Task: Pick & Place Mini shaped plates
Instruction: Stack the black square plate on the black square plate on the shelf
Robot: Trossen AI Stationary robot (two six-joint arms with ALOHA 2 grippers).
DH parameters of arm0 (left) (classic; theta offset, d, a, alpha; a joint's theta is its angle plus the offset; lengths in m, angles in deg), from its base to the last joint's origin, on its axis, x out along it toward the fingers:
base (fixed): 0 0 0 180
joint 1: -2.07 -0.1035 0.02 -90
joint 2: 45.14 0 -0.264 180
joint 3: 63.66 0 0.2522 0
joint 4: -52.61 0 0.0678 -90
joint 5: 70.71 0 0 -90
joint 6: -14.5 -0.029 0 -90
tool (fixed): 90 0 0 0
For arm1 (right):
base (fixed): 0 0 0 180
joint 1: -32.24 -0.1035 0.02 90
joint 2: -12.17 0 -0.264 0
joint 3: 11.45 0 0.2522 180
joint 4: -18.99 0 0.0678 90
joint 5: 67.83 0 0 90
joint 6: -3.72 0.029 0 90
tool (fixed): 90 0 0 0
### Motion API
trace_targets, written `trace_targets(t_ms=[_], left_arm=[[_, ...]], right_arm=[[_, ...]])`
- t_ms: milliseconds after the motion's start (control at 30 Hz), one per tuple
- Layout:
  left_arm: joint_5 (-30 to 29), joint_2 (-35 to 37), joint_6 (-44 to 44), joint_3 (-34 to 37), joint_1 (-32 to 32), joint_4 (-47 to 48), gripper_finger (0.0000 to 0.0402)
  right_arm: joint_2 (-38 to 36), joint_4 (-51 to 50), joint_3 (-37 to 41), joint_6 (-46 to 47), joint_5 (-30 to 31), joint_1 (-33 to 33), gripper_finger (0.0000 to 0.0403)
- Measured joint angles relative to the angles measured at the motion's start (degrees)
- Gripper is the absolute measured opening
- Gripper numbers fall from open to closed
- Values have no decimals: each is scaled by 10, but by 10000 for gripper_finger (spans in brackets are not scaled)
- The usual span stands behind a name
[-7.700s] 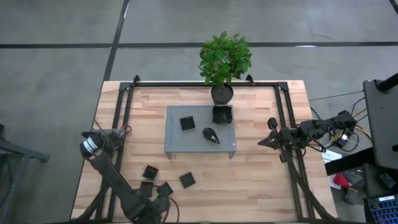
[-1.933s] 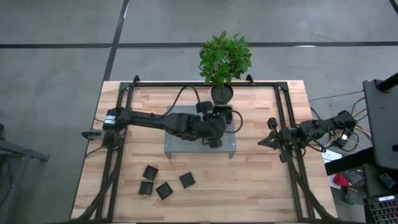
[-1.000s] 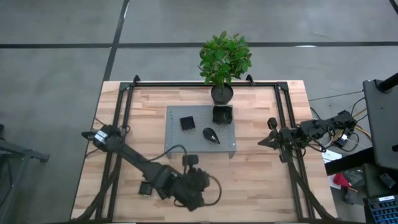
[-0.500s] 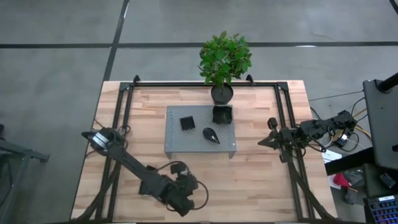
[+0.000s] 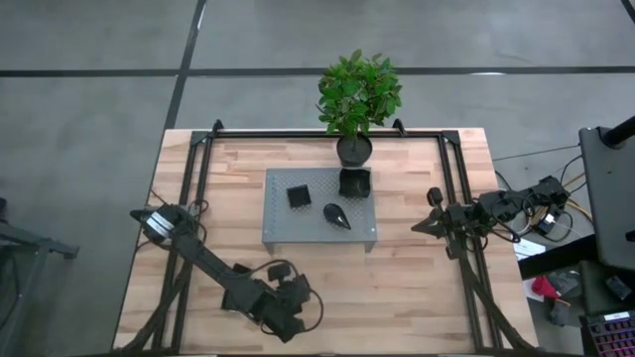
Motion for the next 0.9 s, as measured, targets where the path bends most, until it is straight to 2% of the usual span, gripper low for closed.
trace_targets(t_ms=[500, 667, 900], left_arm=[[-5, 0, 4, 27, 7, -40, 74], [-1, 0, 3, 52, 7, -92, 74], [-6, 0, 1, 52, 7, -91, 74]], right_arm=[[0, 0, 0, -1, 0, 0, 8], [0, 0, 0, -1, 0, 0, 8], [0, 0, 0, 1, 0, 0, 8]])
